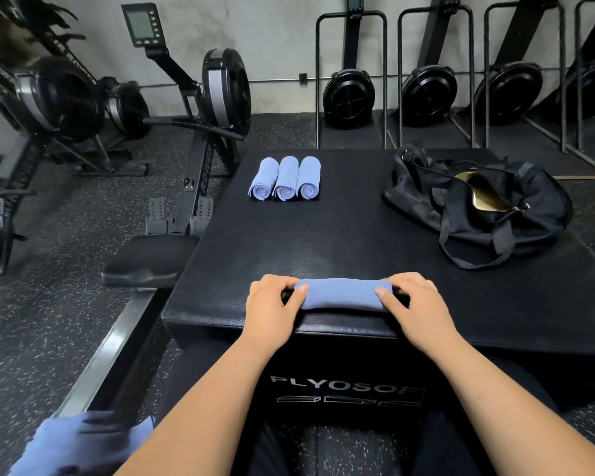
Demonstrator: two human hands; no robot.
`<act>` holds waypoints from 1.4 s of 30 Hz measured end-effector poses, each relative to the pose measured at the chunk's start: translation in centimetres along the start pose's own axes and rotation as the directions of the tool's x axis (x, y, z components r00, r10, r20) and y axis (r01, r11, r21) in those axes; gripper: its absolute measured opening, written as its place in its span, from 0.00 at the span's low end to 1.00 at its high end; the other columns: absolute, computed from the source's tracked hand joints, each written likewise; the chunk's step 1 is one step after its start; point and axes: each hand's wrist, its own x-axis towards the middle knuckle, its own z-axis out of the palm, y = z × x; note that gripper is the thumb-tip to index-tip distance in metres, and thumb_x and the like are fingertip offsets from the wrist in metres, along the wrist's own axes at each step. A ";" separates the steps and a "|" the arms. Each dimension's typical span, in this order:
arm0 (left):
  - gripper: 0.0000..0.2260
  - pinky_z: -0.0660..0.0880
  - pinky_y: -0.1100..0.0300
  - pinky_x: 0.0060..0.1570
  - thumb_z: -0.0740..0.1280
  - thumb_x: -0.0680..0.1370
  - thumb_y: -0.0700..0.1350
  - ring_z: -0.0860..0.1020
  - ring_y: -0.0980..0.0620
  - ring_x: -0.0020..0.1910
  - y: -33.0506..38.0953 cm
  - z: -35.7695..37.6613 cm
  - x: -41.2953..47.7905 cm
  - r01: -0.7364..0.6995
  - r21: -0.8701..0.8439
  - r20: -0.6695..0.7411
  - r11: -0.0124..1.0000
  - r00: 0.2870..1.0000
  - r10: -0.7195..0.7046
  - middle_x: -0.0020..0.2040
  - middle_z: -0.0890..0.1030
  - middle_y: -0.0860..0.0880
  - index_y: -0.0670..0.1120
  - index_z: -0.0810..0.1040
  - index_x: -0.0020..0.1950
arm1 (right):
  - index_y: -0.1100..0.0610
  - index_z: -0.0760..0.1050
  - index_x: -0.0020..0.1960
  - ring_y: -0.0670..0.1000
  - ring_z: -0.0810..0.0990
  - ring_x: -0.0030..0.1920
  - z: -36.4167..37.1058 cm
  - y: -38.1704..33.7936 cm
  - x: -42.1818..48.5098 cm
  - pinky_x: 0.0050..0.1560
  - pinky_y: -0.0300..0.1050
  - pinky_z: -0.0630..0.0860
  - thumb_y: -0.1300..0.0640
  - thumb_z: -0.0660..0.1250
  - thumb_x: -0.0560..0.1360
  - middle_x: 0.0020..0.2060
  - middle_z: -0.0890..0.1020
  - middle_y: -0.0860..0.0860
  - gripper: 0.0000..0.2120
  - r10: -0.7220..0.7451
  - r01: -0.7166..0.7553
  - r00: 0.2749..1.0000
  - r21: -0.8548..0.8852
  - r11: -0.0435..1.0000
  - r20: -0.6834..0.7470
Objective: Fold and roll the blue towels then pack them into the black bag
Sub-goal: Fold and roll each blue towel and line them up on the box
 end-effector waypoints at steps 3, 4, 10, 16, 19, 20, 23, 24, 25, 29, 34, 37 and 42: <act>0.06 0.77 0.48 0.59 0.70 0.79 0.59 0.78 0.54 0.53 1.0 0.0 1.0 0.015 -0.006 -0.035 1.000 0.999 -0.016 0.49 0.77 0.61 0.63 0.82 0.55 | 0.36 0.78 0.66 0.41 0.72 0.56 -0.8 -0.9 0.5 0.56 0.36 0.67 0.47 0.67 0.82 0.56 0.79 0.34 0.14 -0.067 0.066 0.996 0.010 0.998 0.060; 0.05 0.76 0.49 0.59 0.72 0.79 0.56 0.77 0.56 0.50 1.4 -0.2 1.2 0.007 0.011 -0.064 1.000 0.998 -0.006 0.47 0.76 0.59 0.62 0.81 0.55 | 0.36 0.78 0.66 0.42 0.72 0.55 -1.0 -1.2 0.6 0.56 0.36 0.67 0.48 0.66 0.83 0.55 0.80 0.34 0.13 -0.091 0.094 0.992 -0.023 0.995 0.091; 0.05 0.76 0.49 0.52 0.68 0.82 0.49 0.77 0.56 0.37 3.3 0.1 0.7 -0.098 0.168 -0.123 0.981 0.985 0.119 0.39 0.79 0.58 0.58 0.81 0.50 | 0.37 0.77 0.65 0.45 0.72 0.54 -0.5 -1.5 -0.2 0.58 0.48 0.73 0.45 0.59 0.85 0.52 0.81 0.36 0.12 -0.066 0.078 0.994 -0.130 0.988 0.088; 0.18 0.77 0.48 0.61 0.67 0.81 0.59 0.81 0.55 0.53 3.3 1.3 -0.7 -0.123 0.098 0.003 0.988 0.992 0.123 0.57 0.82 0.56 0.57 0.79 0.70 | 0.35 0.76 0.60 0.46 0.74 0.52 0.7 -2.4 -0.9 0.56 0.51 0.76 0.38 0.58 0.82 0.45 0.80 0.41 0.11 0.039 -0.033 0.998 -0.146 0.989 0.040; 0.26 0.72 0.49 0.68 0.66 0.81 0.63 0.76 0.53 0.66 3.9 1.6 -1.1 -0.131 0.111 0.138 0.985 0.984 0.116 0.67 0.79 0.57 0.57 0.71 0.78 | 0.31 0.72 0.66 0.49 0.76 0.54 1.5 -3.4 -1.5 0.55 0.53 0.77 0.34 0.55 0.81 0.49 0.81 0.45 0.16 0.074 -0.071 0.997 -0.154 0.986 0.013; 0.28 0.71 0.50 0.69 0.66 0.81 0.63 0.73 0.52 0.69 4.2 1.6 -1.1 -0.141 0.132 0.156 0.981 0.980 0.120 0.69 0.78 0.57 0.56 0.68 0.80 | 0.32 0.71 0.70 0.50 0.76 0.56 1.6 -3.9 -1.8 0.56 0.53 0.77 0.36 0.56 0.82 0.50 0.81 0.46 0.17 0.064 -0.060 0.998 -0.158 0.986 0.019; 0.33 0.64 0.49 0.74 0.65 0.81 0.64 0.62 0.51 0.77 4.6 1.5 -1.0 -0.138 0.130 0.238 0.982 0.966 0.104 0.75 0.72 0.56 0.58 0.60 0.83 | 0.37 0.65 0.78 0.50 0.73 0.57 1.8 -5.3 -2.4 0.57 0.52 0.75 0.39 0.56 0.84 0.51 0.80 0.43 0.23 -0.023 0.038 0.997 -0.208 0.977 0.076; 0.34 0.62 0.49 0.76 0.66 0.81 0.64 0.59 0.51 0.79 4.4 1.5 -0.8 -0.122 0.115 0.276 0.986 0.957 0.086 0.77 0.70 0.55 0.59 0.57 0.84 | 0.38 0.64 0.79 0.49 0.72 0.56 1.8 -5.5 -2.5 0.57 0.52 0.75 0.38 0.55 0.84 0.51 0.79 0.41 0.24 -0.048 0.072 0.993 -0.228 0.971 0.110; 0.35 0.61 0.49 0.77 0.66 0.81 0.64 0.57 0.52 0.80 4.2 1.3 -0.6 -0.112 0.101 0.313 0.989 0.947 0.075 0.78 0.69 0.55 0.60 0.55 0.84 | 0.39 0.63 0.80 0.48 0.71 0.56 1.8 -5.4 -2.6 0.57 0.51 0.75 0.36 0.55 0.84 0.49 0.77 0.40 0.26 -0.057 0.091 0.988 -0.240 0.966 0.146; 0.35 0.59 0.47 0.78 0.64 0.79 0.66 0.54 0.52 0.81 3.2 0.8 0.8 -0.115 0.099 0.418 0.988 0.906 0.064 0.80 0.65 0.56 0.69 0.49 0.82 | 0.41 0.56 0.83 0.46 0.69 0.62 0.3 -4.9 -2.4 0.62 0.49 0.73 0.33 0.61 0.81 0.54 0.75 0.37 0.34 -0.115 0.190 0.951 -0.250 0.950 0.286; 0.34 0.58 0.48 0.78 0.65 0.82 0.61 0.52 0.53 0.82 3.6 0.3 2.3 -0.149 0.116 0.473 0.982 0.878 0.077 0.79 0.66 0.55 0.67 0.50 0.83 | 0.36 0.56 0.82 0.46 0.71 0.57 -1.0 -5.5 -1.2 0.62 0.45 0.70 0.39 0.64 0.82 0.54 0.73 0.40 0.32 -0.125 0.220 0.950 -0.327 0.919 0.288; 0.32 0.60 0.51 0.77 0.65 0.83 0.59 0.56 0.52 0.80 4.2 0.4 3.1 -0.198 0.151 0.410 0.969 0.904 0.121 0.78 0.69 0.58 0.62 0.55 0.84 | 0.35 0.59 0.80 0.47 0.73 0.56 0.2 -5.2 -0.3 0.57 0.46 0.73 0.39 0.63 0.82 0.51 0.78 0.38 0.28 -0.128 0.220 0.957 -0.367 0.904 0.259; 0.28 0.65 0.53 0.72 0.64 0.83 0.58 0.64 0.51 0.74 3.9 1.0 4.6 -0.203 0.184 0.305 0.962 0.942 0.140 0.72 0.74 0.61 0.63 0.59 0.82 | 0.36 0.61 0.80 0.49 0.72 0.55 1.7 -5.4 2.0 0.54 0.47 0.73 0.38 0.61 0.82 0.52 0.78 0.39 0.27 -0.119 0.185 0.976 -0.400 0.898 0.185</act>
